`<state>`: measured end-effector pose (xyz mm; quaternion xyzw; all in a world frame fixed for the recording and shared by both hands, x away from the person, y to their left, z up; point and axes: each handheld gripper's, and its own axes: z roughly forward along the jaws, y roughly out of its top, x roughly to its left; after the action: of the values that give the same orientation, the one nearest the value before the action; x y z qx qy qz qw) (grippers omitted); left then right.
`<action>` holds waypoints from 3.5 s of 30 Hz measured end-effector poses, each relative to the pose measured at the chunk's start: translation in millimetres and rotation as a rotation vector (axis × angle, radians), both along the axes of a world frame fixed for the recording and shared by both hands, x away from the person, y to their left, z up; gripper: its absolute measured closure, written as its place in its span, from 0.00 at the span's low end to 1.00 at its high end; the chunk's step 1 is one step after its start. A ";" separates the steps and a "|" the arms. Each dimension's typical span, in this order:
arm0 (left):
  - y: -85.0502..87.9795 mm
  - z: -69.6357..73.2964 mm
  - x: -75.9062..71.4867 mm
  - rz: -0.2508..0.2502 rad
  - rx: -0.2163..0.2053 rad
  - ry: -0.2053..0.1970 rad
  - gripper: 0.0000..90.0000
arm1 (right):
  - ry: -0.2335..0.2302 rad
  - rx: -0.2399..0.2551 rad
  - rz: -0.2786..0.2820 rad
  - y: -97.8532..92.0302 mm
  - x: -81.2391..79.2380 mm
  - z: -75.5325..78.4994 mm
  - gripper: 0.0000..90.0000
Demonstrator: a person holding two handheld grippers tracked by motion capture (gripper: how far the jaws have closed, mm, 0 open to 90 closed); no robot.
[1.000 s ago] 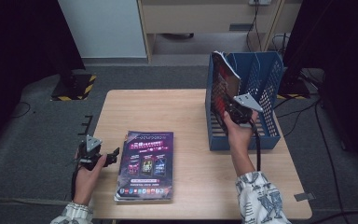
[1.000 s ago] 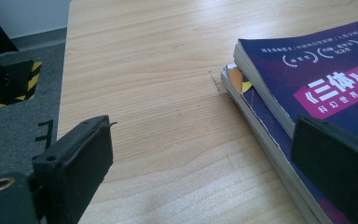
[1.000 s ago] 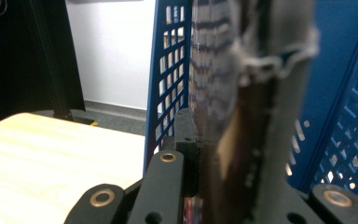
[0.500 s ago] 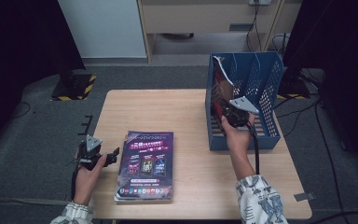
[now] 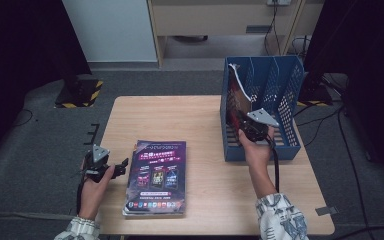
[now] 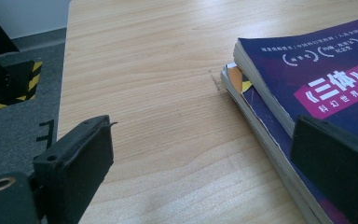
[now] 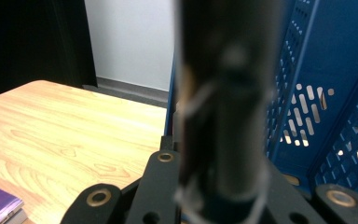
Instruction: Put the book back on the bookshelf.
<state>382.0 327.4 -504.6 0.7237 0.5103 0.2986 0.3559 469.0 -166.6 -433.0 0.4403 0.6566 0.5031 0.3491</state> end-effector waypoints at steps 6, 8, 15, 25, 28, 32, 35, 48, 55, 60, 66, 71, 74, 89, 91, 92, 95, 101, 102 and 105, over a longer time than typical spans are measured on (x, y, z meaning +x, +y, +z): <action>0.0 0.1 0.0 0.000 0.000 0.000 0.06 | 0.003 -0.011 0.025 0.2 -3.6 -2.0 0.92; -0.1 0.2 -0.2 0.000 0.000 0.000 0.06 | 0.001 -0.014 0.027 0.1 -3.9 -1.9 0.92; 0.1 0.2 0.0 -0.001 0.000 0.000 0.06 | 0.010 -0.002 0.042 -1.4 -4.2 -0.2 0.92; 0.1 0.1 0.0 -0.002 -0.001 0.001 0.06 | 0.011 0.008 0.047 -2.7 -4.2 0.5 0.91; 0.0 0.1 0.0 -0.002 -0.001 0.001 0.06 | 0.000 0.010 0.056 -2.6 -4.7 3.8 0.89; -0.2 0.2 0.0 -0.003 0.000 0.001 0.06 | -0.026 0.002 0.068 0.0 -5.2 13.6 0.87; -0.2 0.3 -0.1 -0.003 0.000 0.001 0.06 | -0.039 0.012 0.069 0.8 -4.1 19.5 0.84; -0.7 -0.3 0.4 -0.009 -0.001 0.003 0.06 | -0.044 -0.009 0.027 1.6 3.0 30.0 0.97; -0.8 -0.4 0.4 -0.010 0.000 0.003 0.06 | -0.065 -0.005 -0.048 -3.7 6.9 38.3 0.97; -1.3 -0.4 0.5 -0.012 0.000 0.003 0.06 | -0.089 0.000 -0.123 -1.9 14.3 44.5 0.97; -0.6 -0.1 0.4 -0.011 -0.001 0.003 0.06 | -0.083 -0.002 -0.181 -0.6 21.8 42.9 0.97; -0.5 -0.2 0.6 -0.013 -0.003 0.003 0.06 | -0.066 0.003 -0.170 5.1 27.0 32.0 0.97; -0.9 -0.1 0.6 -0.013 -0.004 0.003 0.06 | -0.065 -0.022 -0.126 15.8 27.0 29.2 0.96; -0.8 0.0 0.6 -0.012 -0.006 0.000 0.06 | -0.063 -0.090 -0.047 40.6 19.8 24.5 0.83; -0.8 0.3 0.5 -0.013 -0.007 -0.002 0.06 | -0.063 -0.083 -0.038 40.2 19.5 24.8 0.79; -1.3 0.9 0.5 -0.013 -0.011 -0.009 0.06 | -0.069 -0.079 -0.038 40.7 18.1 26.0 0.68; -1.2 2.1 -0.2 -0.012 -0.012 -0.021 0.06 | -0.072 -0.060 -0.012 41.3 16.4 27.2 0.53; -0.5 2.1 -0.5 -0.011 -0.014 -0.022 0.06 | -0.053 -0.040 0.007 37.5 8.7 27.4 0.36; -0.8 2.0 -0.5 -0.012 -0.014 -0.021 0.06 | -0.054 -0.033 0.012 37.0 7.5 27.2 0.35; -1.5 2.1 -0.7 -0.013 -0.013 -0.022 0.06 | -0.053 -0.023 0.023 36.4 4.3 26.6 0.31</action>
<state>381.3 325.9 -502.5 0.7213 0.5037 0.3007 0.3683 473.3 -130.2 -406.4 0.4152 0.6580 0.5110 0.3654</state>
